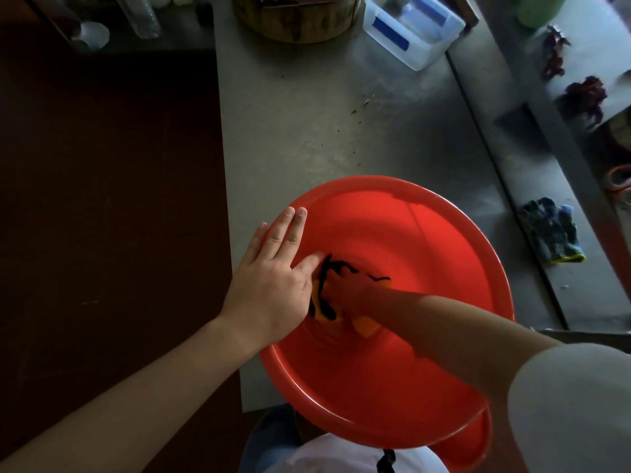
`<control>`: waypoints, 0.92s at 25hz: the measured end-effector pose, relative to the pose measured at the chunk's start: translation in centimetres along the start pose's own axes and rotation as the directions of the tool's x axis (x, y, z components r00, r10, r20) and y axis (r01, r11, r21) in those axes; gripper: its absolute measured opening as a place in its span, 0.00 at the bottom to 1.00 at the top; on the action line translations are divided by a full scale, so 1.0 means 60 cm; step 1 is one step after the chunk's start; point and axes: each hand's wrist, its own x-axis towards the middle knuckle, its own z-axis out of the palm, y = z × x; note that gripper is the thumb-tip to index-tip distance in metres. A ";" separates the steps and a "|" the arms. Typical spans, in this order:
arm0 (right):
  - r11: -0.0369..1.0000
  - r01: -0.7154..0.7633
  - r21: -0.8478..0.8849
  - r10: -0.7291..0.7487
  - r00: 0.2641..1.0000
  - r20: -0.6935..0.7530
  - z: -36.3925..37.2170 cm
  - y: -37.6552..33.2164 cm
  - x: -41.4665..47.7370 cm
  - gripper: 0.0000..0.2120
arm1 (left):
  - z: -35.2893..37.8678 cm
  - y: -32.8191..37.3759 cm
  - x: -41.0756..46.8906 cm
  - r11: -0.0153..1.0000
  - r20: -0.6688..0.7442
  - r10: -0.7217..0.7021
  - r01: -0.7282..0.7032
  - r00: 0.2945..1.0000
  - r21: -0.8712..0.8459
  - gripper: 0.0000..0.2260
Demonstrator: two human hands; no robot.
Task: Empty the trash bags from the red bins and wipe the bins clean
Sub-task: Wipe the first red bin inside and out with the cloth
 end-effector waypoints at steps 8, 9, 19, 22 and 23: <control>0.963 0.207 -0.171 -0.176 0.968 0.177 0.059 -0.066 -0.037 0.26 | -0.004 0.005 0.001 1.000 0.025 0.017 -0.018 1.000 0.020 0.20; 0.978 0.158 -0.135 -0.136 0.978 0.158 0.047 -0.054 -0.031 0.27 | -0.004 0.004 0.001 1.000 0.027 0.020 -0.021 0.999 0.023 0.20; 0.987 -0.153 0.039 0.153 0.988 0.010 -0.004 0.043 0.008 0.24 | -0.004 0.002 0.005 1.000 0.024 0.016 -0.016 1.000 0.027 0.20; 0.989 0.117 -0.091 -0.103 0.985 0.138 0.046 0.008 -0.018 0.27 | -0.004 0.004 0.006 1.000 0.021 0.001 -0.001 1.000 0.023 0.20; 0.982 0.173 -0.073 -0.160 0.975 0.153 0.064 -0.003 -0.036 0.26 | -0.003 0.004 0.006 1.000 0.020 -0.001 0.000 1.000 0.021 0.20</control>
